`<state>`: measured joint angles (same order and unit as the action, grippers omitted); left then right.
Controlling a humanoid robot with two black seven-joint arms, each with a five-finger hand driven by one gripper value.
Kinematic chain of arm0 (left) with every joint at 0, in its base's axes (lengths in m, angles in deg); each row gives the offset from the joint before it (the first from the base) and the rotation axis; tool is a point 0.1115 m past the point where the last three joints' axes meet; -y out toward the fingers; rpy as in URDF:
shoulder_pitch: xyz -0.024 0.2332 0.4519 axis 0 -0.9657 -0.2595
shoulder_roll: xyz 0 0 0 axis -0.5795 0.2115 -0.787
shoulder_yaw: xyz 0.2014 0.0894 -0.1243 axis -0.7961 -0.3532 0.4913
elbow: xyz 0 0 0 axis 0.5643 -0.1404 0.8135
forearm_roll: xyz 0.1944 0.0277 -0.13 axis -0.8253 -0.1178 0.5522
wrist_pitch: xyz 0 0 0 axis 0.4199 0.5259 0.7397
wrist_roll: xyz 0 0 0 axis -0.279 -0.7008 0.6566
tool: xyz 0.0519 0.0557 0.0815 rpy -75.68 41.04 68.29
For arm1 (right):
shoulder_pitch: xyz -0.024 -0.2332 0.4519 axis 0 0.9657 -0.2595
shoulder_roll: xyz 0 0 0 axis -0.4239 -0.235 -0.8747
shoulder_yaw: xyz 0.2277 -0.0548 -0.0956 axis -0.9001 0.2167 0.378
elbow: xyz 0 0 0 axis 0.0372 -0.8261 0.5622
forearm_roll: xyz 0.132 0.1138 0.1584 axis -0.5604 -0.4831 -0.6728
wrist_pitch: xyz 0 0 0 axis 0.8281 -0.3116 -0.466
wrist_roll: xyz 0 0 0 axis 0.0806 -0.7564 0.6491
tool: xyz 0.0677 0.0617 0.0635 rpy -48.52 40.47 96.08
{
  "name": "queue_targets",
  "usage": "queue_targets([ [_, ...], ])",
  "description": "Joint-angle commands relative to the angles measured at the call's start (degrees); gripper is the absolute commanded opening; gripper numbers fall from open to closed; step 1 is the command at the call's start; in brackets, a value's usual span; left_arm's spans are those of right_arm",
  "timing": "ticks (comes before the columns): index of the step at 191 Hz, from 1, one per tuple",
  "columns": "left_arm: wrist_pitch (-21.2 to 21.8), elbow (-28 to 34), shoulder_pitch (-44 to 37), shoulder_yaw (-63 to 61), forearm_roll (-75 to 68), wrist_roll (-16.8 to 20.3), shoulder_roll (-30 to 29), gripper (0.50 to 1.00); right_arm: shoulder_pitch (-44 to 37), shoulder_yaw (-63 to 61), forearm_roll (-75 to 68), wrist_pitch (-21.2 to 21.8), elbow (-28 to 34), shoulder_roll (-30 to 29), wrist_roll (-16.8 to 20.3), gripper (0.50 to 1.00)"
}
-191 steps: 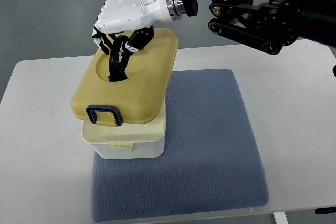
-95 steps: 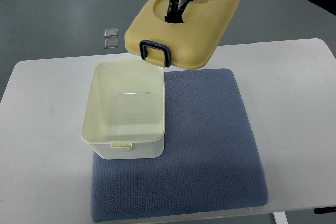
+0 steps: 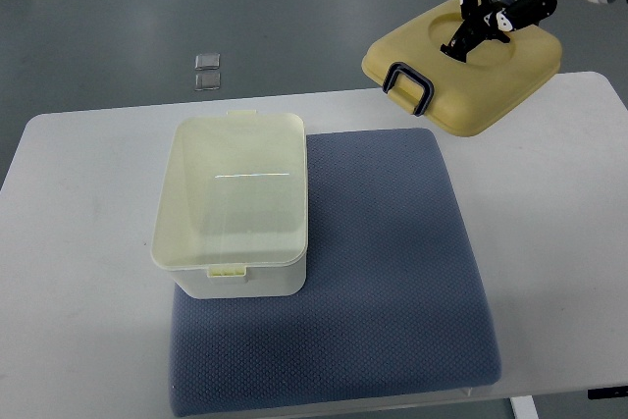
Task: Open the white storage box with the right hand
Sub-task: 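Lower the held lid onto the mat beside the box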
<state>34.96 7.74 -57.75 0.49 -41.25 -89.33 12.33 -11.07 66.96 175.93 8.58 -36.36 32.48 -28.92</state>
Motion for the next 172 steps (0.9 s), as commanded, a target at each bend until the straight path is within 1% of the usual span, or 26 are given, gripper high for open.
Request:
queue_targets([
  [1,0.05,0.0,0.0,0.0,0.0,0.0,0.0,1.0,4.01,0.03,-0.07,-1.37,-1.16,-0.27,-0.6,0.5],
  [20,-0.03,0.0,0.0,0.0,0.0,0.0,0.0,1.0,6.73,0.12,-0.6,-3.21,-1.16,-1.15,-0.42,0.5],
  [32,0.05,0.0,0.0,0.0,0.0,0.0,0.0,1.0,8.31,0.21,-2.09,-4.18,-1.25,-2.73,-0.24,0.5],
  [68,-0.03,0.0,0.0,0.0,0.0,0.0,0.0,1.0,10.77,0.03,-3.5,-4.53,-1.25,-7.39,-0.07,0.5],
  [77,0.05,0.0,0.0,0.0,0.0,0.0,0.0,1.0,11.21,0.03,-3.5,-5.23,-1.25,-8.8,0.02,0.5],
  [141,0.05,0.0,0.0,0.0,0.0,0.0,0.0,1.0,14.03,0.03,-3.5,-6.29,-1.25,-15.13,0.11,0.5],
  [147,0.05,0.0,0.0,0.0,0.0,0.0,0.0,1.0,14.2,0.03,-3.5,-6.29,-1.25,-15.39,0.11,0.527],
  [152,0.05,0.0,0.0,0.0,0.0,0.0,0.0,1.0,14.2,0.03,-3.59,-6.29,-1.16,-15.65,0.11,0.564],
  [153,0.05,0.0,0.0,0.0,0.0,0.0,0.0,1.0,14.2,0.03,-3.59,-6.29,-1.16,-15.65,0.11,0.564],
  [154,-0.03,0.0,0.0,0.0,0.0,0.0,0.0,1.0,14.2,0.03,-3.5,-6.29,-1.16,-15.83,0.11,0.578],
  [157,0.05,0.0,0.0,0.0,0.0,0.0,0.0,1.0,14.29,0.03,-3.5,-6.29,-1.16,-15.92,0.11,0.59],
  [158,0.05,0.0,0.0,0.0,0.0,0.0,0.0,1.0,14.29,0.03,-3.59,-6.29,-1.16,-16.09,0.11,0.607],
  [159,0.05,0.0,0.0,0.0,0.0,0.0,0.0,1.0,14.29,0.03,-3.59,-6.29,-1.16,-16.09,0.11,0.607],
  [160,0.05,0.0,0.0,0.0,0.0,0.0,0.0,1.0,14.29,0.03,-3.5,-6.29,-1.16,-16.27,0.11,0.625],
  [161,0.05,0.0,0.0,0.0,0.0,0.0,0.0,1.0,14.29,0.03,-3.5,-6.29,-1.16,-16.27,0.11,0.625],
  [162,-0.03,0.0,0.0,0.0,0.0,0.0,0.0,1.0,14.29,0.03,-3.5,-6.29,-1.16,-16.36,0.02,0.651],
  [163,-0.03,0.0,0.0,0.0,0.0,0.0,0.0,1.0,14.29,0.03,-3.5,-6.29,-1.16,-16.36,0.02,0.652],
  [164,-0.03,0.0,0.0,0.0,0.0,0.0,0.0,1.0,14.29,0.03,-3.59,-6.29,-1.16,-16.62,0.11,0.676],
  [166,-0.03,0.0,0.0,0.0,0.0,0.0,0.0,1.0,14.29,0.03,-3.59,-6.29,-1.16,-16.62,0.11,0.676],
  [167,0.05,0.0,0.0,0.0,0.0,0.0,0.0,1.0,14.29,0.03,-3.59,-6.29,-1.16,-16.8,0.11,0.702],
  [168,0.05,0.0,0.0,0.0,0.0,0.0,0.0,1.0,14.29,0.03,-3.59,-6.29,-1.16,-16.8,0.11,0.703],
  [169,-0.03,0.0,0.0,0.0,0.0,0.0,0.0,1.0,14.29,0.03,-3.59,-6.29,-1.16,-16.97,0.11,0.727],
  [170,-0.03,0.0,0.0,0.0,0.0,0.0,0.0,1.0,14.29,0.03,-3.59,-6.29,-1.16,-16.97,0.11,0.727],
  [171,-0.03,0.0,0.0,0.0,0.0,0.0,0.0,1.0,14.29,0.03,-3.59,-6.29,-1.16,-17.23,0.11,0.752],
  [172,-0.03,0.0,0.0,0.0,0.0,0.0,0.0,1.0,14.29,0.03,-3.59,-6.29,-1.16,-17.24,0.11,0.752],
])
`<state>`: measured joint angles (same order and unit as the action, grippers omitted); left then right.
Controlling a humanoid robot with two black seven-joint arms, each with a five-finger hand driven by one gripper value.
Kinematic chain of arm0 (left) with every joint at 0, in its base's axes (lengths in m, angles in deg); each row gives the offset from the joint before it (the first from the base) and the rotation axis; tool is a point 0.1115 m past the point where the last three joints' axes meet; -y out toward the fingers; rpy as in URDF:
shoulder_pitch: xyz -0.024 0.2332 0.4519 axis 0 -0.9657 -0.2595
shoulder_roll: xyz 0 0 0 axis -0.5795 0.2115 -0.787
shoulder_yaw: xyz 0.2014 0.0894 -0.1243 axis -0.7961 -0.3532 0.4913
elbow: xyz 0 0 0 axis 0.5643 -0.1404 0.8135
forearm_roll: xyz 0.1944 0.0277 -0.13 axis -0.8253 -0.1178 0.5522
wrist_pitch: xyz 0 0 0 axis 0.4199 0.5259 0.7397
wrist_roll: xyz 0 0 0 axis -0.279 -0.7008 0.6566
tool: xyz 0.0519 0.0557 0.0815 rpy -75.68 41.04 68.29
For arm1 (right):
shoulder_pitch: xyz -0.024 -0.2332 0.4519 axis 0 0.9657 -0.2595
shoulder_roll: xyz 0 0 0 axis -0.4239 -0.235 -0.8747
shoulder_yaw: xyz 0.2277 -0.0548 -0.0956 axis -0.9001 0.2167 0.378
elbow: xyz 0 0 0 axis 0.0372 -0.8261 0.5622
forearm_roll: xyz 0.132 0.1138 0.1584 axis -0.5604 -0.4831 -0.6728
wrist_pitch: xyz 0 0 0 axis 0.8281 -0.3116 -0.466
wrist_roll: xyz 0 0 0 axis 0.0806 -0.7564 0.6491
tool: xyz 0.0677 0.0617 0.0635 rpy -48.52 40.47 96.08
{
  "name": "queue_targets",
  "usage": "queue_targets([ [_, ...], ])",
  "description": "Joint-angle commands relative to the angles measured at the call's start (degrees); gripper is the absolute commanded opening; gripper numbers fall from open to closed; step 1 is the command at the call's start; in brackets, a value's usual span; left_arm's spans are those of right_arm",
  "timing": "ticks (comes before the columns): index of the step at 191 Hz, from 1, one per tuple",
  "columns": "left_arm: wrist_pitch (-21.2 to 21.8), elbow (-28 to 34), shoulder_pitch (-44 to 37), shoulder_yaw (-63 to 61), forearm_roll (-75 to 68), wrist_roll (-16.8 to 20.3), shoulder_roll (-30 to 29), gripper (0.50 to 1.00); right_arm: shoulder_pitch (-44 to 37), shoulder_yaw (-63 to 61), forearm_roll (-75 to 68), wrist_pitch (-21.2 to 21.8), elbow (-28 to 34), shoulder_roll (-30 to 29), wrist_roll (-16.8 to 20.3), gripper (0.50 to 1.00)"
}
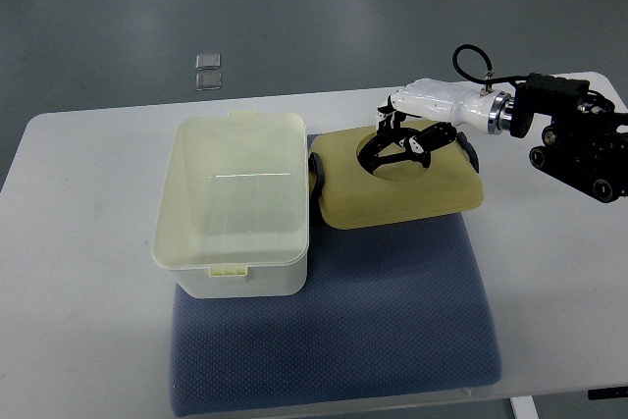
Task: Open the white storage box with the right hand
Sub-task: 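Lower the held lid onto the mat beside the box, then open the right hand and lift it off the lid handle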
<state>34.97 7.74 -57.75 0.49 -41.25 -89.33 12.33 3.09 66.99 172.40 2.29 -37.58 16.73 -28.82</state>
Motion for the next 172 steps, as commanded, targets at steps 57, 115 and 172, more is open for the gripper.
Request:
queue_targets([
  [57,-0.05,0.0,0.0,0.0,0.0,0.0,0.0,1.0,0.22,0.18,0.11,0.0,0.76,-3.25,-0.61,0.93],
  [115,0.04,0.0,0.0,0.0,0.0,0.0,0.0,1.0,-3.91,-0.08,-3.14,9.49,1.2,1.05,-0.79,0.926],
  [172,-0.05,0.0,0.0,0.0,0.0,0.0,0.0,1.0,-6.99,-5.18,-18.95,31.1,2.43,3.78,-0.35,0.93],
])
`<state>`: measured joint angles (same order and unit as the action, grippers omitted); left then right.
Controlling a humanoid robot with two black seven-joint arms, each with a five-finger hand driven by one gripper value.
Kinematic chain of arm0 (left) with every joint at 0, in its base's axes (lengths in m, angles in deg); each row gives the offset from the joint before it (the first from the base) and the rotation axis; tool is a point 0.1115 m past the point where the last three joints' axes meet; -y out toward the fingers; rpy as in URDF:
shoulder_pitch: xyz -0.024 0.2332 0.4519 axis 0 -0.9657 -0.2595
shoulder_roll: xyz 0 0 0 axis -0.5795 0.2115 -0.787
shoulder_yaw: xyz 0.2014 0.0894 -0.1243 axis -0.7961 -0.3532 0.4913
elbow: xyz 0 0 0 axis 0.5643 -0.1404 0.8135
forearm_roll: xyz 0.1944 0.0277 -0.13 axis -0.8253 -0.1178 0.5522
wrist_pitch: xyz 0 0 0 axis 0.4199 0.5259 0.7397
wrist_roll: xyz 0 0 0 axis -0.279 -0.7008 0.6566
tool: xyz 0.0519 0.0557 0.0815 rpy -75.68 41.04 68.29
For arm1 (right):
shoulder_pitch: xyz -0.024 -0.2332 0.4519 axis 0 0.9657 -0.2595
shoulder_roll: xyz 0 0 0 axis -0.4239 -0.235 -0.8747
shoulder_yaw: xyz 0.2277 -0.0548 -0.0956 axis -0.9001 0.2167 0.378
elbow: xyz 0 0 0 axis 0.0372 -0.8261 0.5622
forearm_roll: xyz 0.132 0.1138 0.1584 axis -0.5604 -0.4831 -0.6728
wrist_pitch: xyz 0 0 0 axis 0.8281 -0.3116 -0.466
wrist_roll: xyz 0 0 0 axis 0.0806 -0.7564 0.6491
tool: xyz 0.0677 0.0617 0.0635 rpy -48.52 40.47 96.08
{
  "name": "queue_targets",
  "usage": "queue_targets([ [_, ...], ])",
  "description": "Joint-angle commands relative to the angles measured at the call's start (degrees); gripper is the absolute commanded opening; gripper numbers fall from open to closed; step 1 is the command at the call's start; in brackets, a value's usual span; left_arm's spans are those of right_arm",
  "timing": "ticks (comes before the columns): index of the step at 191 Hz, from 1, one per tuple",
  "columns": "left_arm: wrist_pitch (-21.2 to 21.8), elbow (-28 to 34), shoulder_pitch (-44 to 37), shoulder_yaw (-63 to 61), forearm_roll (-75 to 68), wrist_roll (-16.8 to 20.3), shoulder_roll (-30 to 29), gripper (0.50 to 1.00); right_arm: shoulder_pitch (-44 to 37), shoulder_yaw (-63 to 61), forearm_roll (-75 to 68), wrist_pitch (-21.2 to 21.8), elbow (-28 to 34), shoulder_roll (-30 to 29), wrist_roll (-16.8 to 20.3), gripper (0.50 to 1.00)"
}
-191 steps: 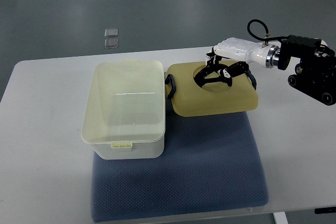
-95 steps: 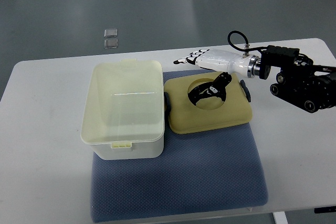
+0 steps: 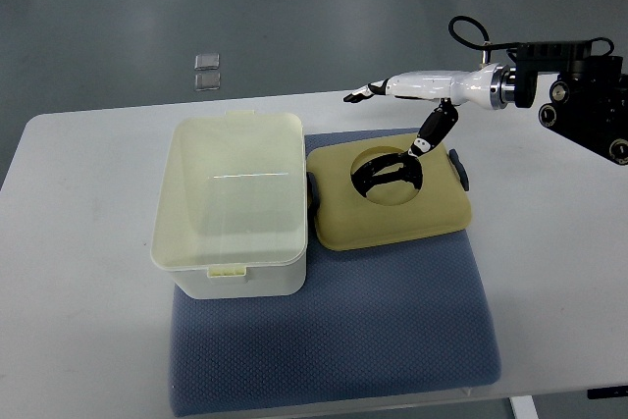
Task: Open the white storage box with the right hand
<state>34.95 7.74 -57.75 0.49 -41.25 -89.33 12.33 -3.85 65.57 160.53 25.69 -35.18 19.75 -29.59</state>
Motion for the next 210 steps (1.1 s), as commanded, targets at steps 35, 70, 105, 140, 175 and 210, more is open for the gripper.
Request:
queue_targets([
  [35,0.06,0.0,0.0,0.0,0.0,0.0,0.0,1.0,3.82,-9.48,-31.96,13.25,-1.37,0.67,2.36,0.93],
  [70,-0.03,0.0,0.0,0.0,0.0,0.0,0.0,1.0,8.65,-9.48,-64.75,12.98,-9.37,-2.76,12.73,0.932],
  [105,0.06,0.0,0.0,0.0,0.0,0.0,0.0,1.0,11.9,-9.48,-88.21,12.72,-16.75,-7.94,25.92,0.934],
  [140,0.06,0.0,0.0,0.0,0.0,0.0,0.0,1.0,12.96,-9.48,-99.64,8.68,-18.77,-9.52,34.26,0.934],
  [175,-0.03,0.0,0.0,0.0,0.0,0.0,0.0,1.0,13.31,-9.3,-101.05,6.92,-18.51,-9.79,34.18,0.934],
  [210,0.06,0.0,0.0,0.0,0.0,0.0,0.0,1.0,14.81,-9.57,-100.87,6.57,-18.6,-9.79,34.0,0.934],
])
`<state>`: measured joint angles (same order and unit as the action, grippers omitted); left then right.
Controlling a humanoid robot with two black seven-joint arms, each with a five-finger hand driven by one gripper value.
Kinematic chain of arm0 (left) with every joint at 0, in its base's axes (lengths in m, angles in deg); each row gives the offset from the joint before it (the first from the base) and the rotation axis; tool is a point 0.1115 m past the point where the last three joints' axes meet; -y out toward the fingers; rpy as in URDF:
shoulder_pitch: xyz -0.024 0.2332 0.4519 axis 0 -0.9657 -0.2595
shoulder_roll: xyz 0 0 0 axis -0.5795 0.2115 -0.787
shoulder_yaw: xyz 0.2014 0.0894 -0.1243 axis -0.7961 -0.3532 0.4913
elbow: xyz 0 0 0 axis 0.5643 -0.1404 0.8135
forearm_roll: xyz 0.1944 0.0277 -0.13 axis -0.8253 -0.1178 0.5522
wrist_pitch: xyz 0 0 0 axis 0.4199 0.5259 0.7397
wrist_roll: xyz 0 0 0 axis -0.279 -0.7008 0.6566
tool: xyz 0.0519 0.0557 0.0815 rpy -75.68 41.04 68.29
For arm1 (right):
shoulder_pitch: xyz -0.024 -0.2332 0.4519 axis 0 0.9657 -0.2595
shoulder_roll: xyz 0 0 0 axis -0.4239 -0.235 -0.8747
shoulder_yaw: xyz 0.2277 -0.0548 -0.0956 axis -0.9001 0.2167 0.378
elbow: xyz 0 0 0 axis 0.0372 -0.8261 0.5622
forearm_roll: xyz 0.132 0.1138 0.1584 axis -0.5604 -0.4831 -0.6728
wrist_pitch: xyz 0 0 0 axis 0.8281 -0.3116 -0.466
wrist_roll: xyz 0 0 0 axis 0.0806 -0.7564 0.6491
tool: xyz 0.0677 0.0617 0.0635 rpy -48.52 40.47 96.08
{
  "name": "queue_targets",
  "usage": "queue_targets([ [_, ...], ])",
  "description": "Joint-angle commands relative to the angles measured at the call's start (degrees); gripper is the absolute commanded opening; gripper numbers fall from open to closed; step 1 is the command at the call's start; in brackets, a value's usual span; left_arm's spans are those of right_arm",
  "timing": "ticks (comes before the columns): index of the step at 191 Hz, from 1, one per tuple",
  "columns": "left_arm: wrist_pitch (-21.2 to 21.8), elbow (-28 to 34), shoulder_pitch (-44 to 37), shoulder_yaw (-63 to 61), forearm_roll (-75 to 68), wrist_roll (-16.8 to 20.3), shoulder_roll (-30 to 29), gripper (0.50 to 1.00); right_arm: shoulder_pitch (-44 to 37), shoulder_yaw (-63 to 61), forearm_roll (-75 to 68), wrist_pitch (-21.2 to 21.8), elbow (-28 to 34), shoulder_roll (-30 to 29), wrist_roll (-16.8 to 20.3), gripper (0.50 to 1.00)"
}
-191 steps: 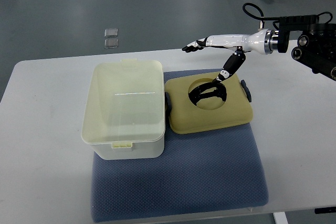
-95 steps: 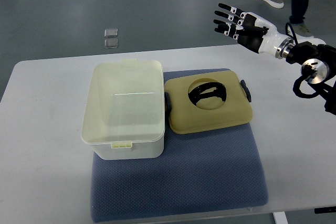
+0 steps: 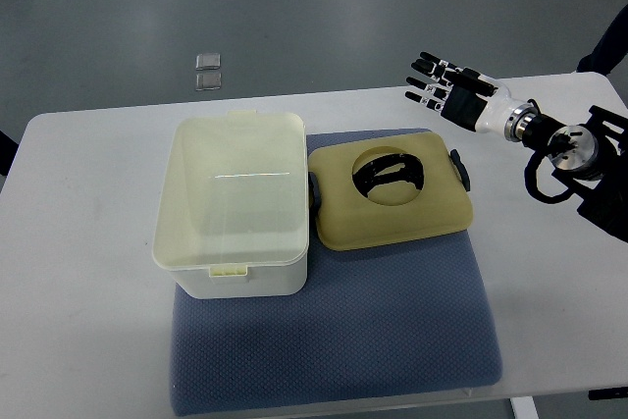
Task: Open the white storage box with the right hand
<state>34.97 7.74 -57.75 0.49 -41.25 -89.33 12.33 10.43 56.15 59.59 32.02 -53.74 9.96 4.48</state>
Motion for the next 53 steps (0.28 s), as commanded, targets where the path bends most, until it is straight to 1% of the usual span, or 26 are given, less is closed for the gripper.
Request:
queue_targets([
  [1,0.04,0.0,0.0,0.0,0.0,0.0,0.0,1.0,0.52,-0.23,0.07,0.24,-0.04,0.0,-0.07,0.934],
  [53,-0.05,0.0,0.0,0.0,0.0,0.0,0.0,1.0,0.43,-2.61,0.07,0.59,-0.04,0.0,-0.07,0.934],
])
